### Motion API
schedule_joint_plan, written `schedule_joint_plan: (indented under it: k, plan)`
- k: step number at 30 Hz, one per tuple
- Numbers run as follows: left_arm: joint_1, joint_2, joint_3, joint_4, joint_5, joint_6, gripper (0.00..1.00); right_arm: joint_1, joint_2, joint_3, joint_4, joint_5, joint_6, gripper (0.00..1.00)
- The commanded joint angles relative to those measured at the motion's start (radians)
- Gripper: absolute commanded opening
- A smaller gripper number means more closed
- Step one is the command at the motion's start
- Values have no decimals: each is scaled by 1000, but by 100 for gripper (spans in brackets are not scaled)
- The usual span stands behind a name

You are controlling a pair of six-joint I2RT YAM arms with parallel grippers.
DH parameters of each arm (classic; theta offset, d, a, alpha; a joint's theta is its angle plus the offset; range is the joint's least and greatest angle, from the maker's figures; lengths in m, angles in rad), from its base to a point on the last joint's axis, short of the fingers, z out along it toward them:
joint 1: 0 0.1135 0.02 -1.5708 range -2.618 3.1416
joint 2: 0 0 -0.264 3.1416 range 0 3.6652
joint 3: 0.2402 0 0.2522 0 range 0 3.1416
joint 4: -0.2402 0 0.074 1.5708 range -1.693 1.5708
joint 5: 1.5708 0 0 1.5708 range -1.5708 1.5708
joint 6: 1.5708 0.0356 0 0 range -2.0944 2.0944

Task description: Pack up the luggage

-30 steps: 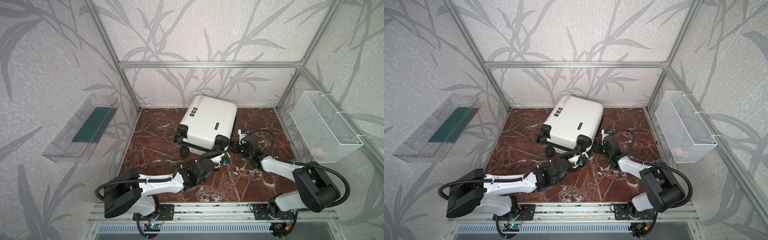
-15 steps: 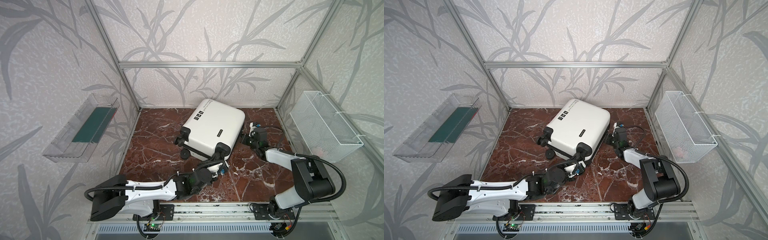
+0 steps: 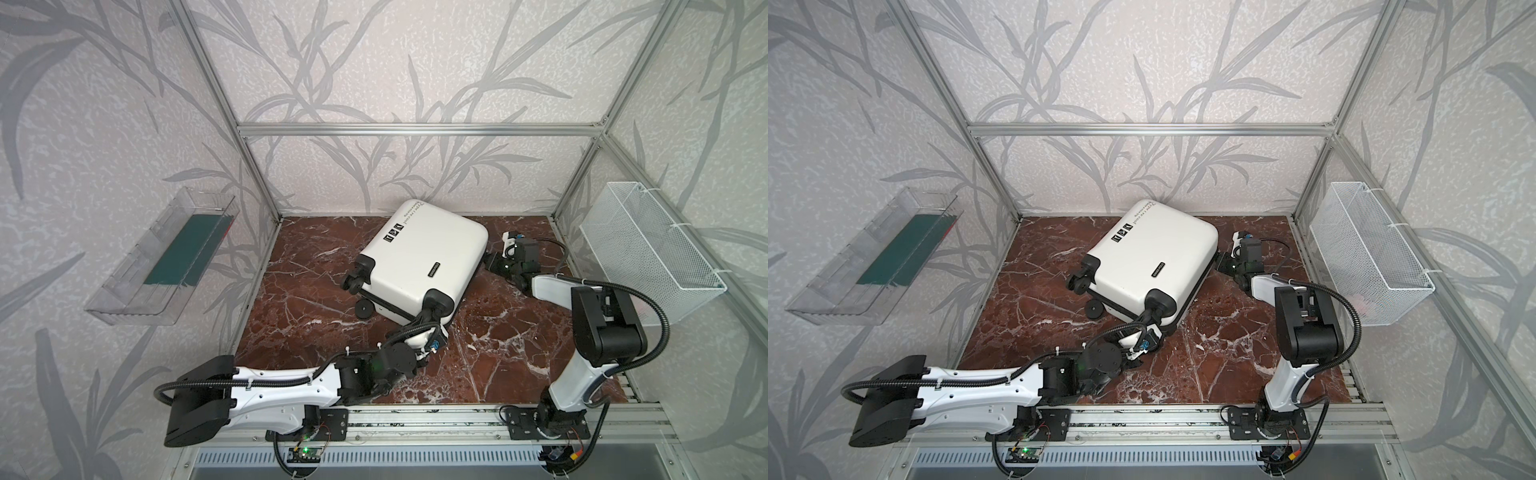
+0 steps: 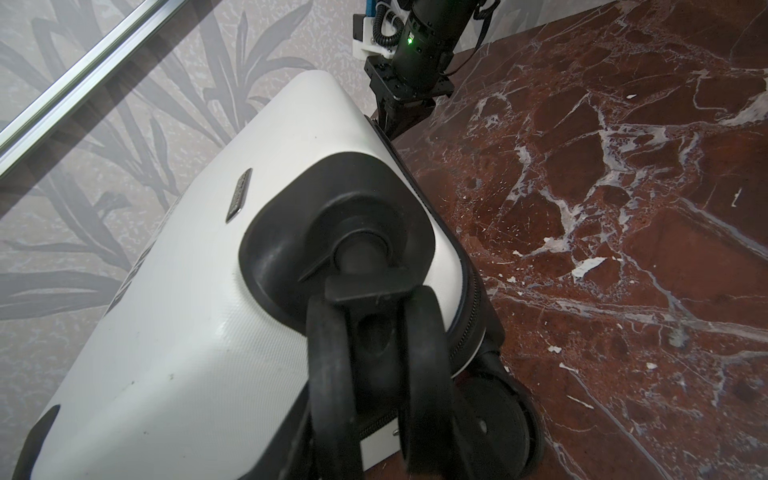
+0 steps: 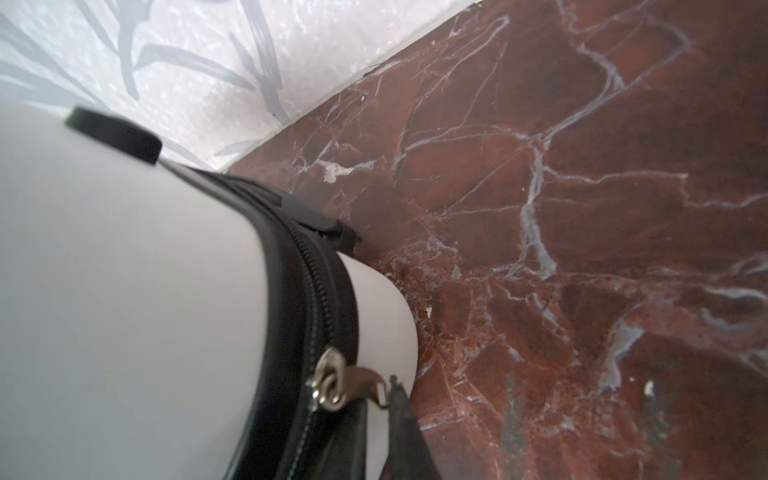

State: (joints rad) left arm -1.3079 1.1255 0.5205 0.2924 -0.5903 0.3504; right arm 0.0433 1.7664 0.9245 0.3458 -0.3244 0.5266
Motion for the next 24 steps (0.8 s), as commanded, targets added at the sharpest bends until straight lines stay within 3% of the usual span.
schedule_joint_plan:
  k: [1, 5, 12, 14, 20, 24]
  plan:
    - [-24, -36, 1, 85, -8, -22, 0, -28, -52, -11, 71, -21, 7, 26]
    - [-24, -36, -2, 110, -31, -24, 20, -33, -149, -55, 19, 2, 7, 38]
    - [-22, -66, 1, 119, -96, -55, 73, -33, -263, -52, -72, -16, 40, 51]
    - [-21, -82, 1, 115, -120, -70, 82, -32, -276, -27, -90, -31, 51, 55]
    - [-2, -139, 25, 38, -194, -139, 97, -28, -258, 126, -180, -78, 55, 65]
    - [51, -187, 62, -89, -196, -287, 99, -27, -213, 252, -270, -101, 32, 68]
